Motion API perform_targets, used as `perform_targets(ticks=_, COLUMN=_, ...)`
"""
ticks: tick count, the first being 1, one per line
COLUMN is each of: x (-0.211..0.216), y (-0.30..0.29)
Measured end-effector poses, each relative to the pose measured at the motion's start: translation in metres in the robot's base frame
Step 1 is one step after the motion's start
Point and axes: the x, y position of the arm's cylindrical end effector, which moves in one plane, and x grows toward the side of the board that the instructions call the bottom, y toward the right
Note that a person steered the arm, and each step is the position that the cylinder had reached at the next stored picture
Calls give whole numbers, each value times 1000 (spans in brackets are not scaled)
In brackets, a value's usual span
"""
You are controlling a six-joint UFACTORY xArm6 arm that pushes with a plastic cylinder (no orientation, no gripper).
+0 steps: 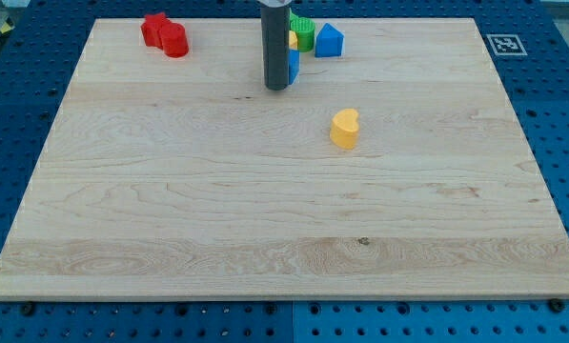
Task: Slide the red star and red circle towards the group of blocks
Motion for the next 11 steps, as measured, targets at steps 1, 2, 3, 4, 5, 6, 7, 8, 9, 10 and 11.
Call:
perform_targets(ticks=1, x=-8, y=0)
perform_targets(ticks=2, x=-8, y=-22)
perform_targets(ticks=3, x=-5, y=-76)
perform_targets(ticks=4, x=-16, y=-149)
perform_targets(ticks=5, x=-45, y=-226)
perform_targets(ticks=6, x=-94, y=-266)
perform_targets(ticks=7, x=-107, y=-266)
perform_targets(ticks=8, x=-107, y=-254)
perform_targets(ticks=9, x=-106, y=-204)
perform_targets(ticks=10, x=-102, y=-159)
perform_targets(ticks=11, x=-95, y=-138)
